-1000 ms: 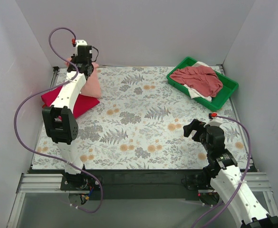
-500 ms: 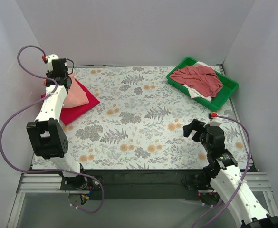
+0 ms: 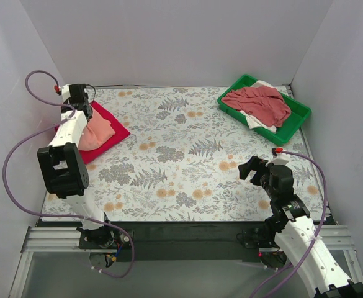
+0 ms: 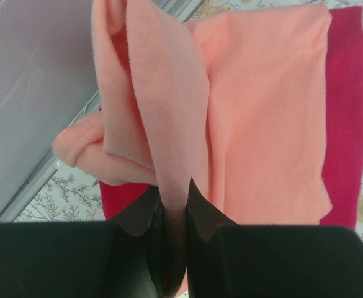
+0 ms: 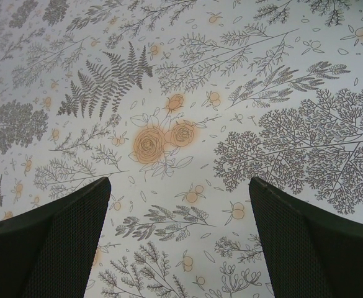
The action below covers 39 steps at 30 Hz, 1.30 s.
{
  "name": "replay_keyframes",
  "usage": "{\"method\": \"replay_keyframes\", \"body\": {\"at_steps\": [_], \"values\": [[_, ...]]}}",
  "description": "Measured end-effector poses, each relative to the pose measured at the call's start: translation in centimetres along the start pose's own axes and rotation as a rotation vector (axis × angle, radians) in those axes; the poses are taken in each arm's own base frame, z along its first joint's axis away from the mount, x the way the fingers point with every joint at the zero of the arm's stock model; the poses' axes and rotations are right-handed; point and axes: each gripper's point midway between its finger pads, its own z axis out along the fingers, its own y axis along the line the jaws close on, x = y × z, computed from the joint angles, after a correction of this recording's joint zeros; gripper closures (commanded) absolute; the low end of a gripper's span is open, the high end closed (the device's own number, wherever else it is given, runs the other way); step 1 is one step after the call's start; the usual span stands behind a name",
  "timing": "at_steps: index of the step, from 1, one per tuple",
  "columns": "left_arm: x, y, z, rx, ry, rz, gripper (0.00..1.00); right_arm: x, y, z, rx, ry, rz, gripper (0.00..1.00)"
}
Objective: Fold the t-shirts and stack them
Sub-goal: Neatly place the folded tshirt to the corner
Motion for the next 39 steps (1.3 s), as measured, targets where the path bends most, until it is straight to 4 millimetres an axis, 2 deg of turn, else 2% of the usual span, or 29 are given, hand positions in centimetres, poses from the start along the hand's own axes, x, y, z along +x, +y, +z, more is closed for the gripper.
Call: {"method": "replay_keyframes", "body": {"at_steps": [4,14,23,26,32,39], "values": [[-1.4,-1.2,-1.1,0.074,-0.001,-0.045,1.0,0.0,0.0,0.0,0.0,0.0,0.0,0.02],[-8.9,-4.9,-6.8,0.316,-0.072,-0.198,1.0,0.0,0.0,0.0,0.001,0.001,0.0,0.02],[-12.9,-8.6,-11.6,0.475,-0.126,-0.239,1.0,0.0,0.0,0.0,0.001,0.0,-0.004,0.02],[-13.9,-9.6,-12.7,0.509,-0.146,-0.248,1.0,0.0,0.0,0.0,0.001,-0.001,-0.004,0.02],[-13.2,-10.2,-12.1,0.512,-0.13,-0.24,1.0,0.0,-0.1,0.0,0.003,-0.002,-0.005,0.02],[-8.2,-10.0,-8.0,0.42,-0.038,-0.18,1.0,-0.1,-0.1,0.0,0.003,-0.003,-0.005,0.02]]}}
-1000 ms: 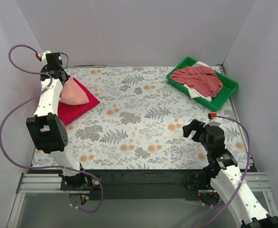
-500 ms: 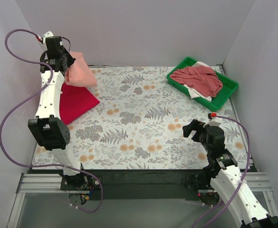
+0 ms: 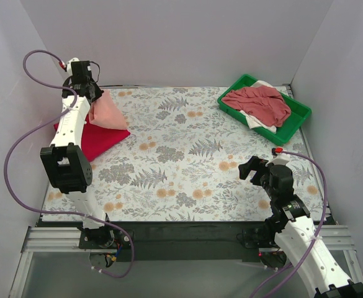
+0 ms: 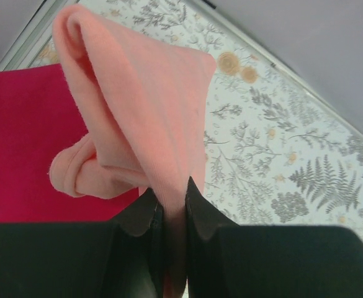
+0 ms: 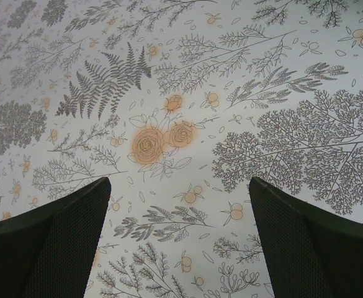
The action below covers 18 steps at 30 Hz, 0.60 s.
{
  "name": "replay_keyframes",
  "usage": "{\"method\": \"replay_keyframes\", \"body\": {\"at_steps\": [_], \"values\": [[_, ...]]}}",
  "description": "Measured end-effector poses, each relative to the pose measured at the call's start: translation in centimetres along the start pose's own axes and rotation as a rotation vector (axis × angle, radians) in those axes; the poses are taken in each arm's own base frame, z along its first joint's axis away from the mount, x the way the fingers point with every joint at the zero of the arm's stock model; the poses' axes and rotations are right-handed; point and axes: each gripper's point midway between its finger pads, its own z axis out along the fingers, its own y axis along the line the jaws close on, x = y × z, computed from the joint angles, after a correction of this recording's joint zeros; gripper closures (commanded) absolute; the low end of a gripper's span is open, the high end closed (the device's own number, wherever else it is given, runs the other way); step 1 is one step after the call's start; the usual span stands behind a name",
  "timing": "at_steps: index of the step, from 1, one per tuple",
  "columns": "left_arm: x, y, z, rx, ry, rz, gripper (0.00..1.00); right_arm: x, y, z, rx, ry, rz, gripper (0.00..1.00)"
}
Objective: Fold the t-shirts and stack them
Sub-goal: Neatly place the folded tshirt to the corner
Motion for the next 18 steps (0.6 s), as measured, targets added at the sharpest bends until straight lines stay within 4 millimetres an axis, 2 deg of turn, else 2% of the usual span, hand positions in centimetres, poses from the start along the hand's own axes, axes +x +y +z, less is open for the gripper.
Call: {"method": "replay_keyframes", "body": {"at_steps": [5,13,18], "values": [[1.5,1.3,1.0,-0.053,0.022,0.024,1.0,0.0,0.0,0.0,0.001,0.001,0.0,0.02],[2.3,2.7,1.9,-0.09,0.022,0.041,1.0,0.2,-0.1,0.1,0.004,0.007,-0.001,0.02],[3.4,4.7,2.5,-0.126,0.049,0.042,1.0,0.2,-0.1,0.1,0.003,0.007,-0.001,0.02]]}}
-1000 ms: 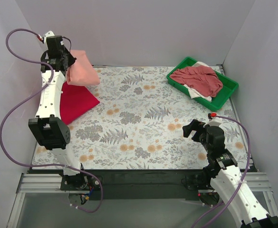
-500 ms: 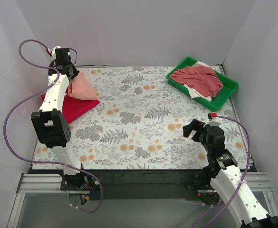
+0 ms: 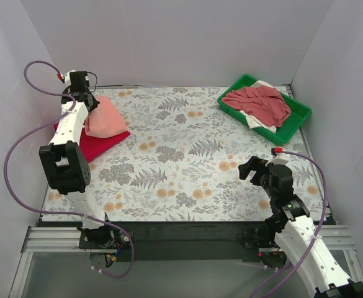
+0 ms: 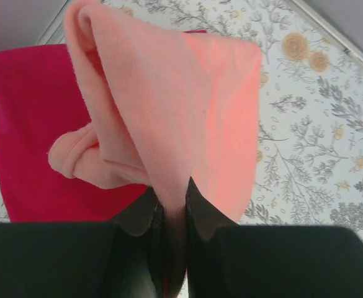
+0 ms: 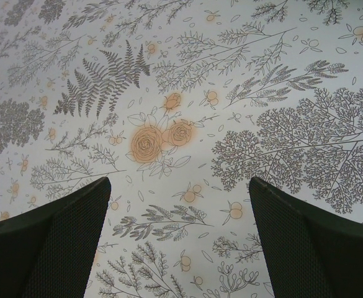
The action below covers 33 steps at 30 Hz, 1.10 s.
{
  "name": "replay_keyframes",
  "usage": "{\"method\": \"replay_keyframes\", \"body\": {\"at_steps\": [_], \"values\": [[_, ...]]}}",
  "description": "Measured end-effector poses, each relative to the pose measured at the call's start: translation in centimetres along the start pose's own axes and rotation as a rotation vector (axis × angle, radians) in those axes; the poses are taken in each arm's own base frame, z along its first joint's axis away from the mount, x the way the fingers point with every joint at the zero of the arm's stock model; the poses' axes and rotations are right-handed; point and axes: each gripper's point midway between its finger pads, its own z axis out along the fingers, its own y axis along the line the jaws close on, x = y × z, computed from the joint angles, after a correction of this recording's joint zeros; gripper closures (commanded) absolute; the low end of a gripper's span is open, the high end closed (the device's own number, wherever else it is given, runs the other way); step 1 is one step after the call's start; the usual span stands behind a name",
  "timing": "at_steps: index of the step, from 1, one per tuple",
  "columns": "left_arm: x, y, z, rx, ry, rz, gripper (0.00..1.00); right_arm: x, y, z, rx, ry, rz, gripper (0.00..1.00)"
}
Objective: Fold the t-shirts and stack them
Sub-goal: Neatly place the folded tshirt to the corner
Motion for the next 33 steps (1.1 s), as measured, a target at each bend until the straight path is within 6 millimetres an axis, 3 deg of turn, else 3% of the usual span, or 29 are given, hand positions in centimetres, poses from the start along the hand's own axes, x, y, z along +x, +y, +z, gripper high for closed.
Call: {"method": "replay_keyframes", "body": {"at_steps": [12,14,15,17,20,26,33], "values": [[3.2,4.5,1.4,-0.147,0.054,0.008,0.98,0.0,0.2,0.0,-0.01,0.0,0.0,0.02],[3.4,5.1,1.4,-0.171,0.06,0.009,0.88,0.0,0.2,0.0,-0.012,0.001,0.0,0.02],[3.4,5.4,1.3,-0.186,0.061,0.011,0.72,0.0,0.2,0.0,-0.012,0.001,0.0,0.02],[3.4,6.1,1.2,-0.216,0.06,0.014,0.52,0.0,0.2,0.0,-0.012,0.001,0.0,0.02],[3.6,7.5,1.1,-0.269,0.067,0.003,0.11,0.0,0.2,0.0,-0.012,0.002,0.001,0.02],[3.5,9.5,0.5,-0.346,0.083,-0.03,0.1,0.4,0.1,0.2,-0.006,0.018,-0.001,0.02],[1.6,8.7,-0.5,-0.324,0.063,-0.076,0.09,0.4,0.1,0.2,-0.007,0.019,-0.001,0.02]]}}
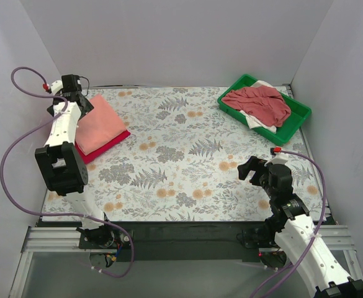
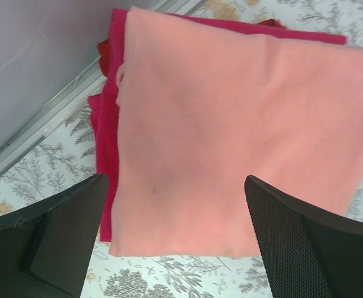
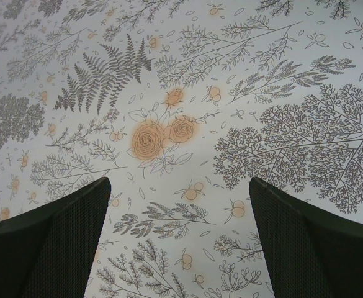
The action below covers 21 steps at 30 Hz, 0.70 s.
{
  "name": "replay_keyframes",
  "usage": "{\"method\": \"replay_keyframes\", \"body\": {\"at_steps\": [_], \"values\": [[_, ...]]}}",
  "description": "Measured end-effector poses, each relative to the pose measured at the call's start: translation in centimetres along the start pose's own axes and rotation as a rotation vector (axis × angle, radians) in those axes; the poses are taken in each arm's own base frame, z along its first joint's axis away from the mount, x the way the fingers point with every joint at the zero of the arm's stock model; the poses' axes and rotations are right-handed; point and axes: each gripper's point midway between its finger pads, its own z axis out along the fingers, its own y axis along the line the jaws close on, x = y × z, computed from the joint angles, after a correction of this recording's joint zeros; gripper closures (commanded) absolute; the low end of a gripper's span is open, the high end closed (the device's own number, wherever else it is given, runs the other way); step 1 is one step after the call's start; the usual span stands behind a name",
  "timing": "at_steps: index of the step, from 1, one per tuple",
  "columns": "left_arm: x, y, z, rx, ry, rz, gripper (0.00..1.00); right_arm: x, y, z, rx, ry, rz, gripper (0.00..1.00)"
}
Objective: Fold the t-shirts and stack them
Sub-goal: Neatly place the folded tshirt to the corner
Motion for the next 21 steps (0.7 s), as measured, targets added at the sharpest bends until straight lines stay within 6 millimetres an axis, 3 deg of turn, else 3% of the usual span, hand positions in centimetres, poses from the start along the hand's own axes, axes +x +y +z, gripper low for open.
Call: {"method": "replay_keyframes", "body": {"at_steps": [9,12,17,21], "values": [[-0.7,-3.6,-2.8,0.234,0.01,-0.094,0.08,0.2,-0.1,0.1,0.004,0.007,0.0,0.02],[-0.7,-4.3,-2.8,0.273,0.008,-0.108,0.07,0.2,-0.1,0.1,0.006,0.011,-0.001,0.02],[0.6,-4.5,-0.4,0.222,0.032,-0.106,0.07,0.4,-0.2,0.2,0.011,0.019,-0.002,0.02],[3.5,-3.7,3.1,0.116,0.09,-0.086,0.07,0.5,-0.4,0.3,0.018,0.025,-0.003,0.02]]}}
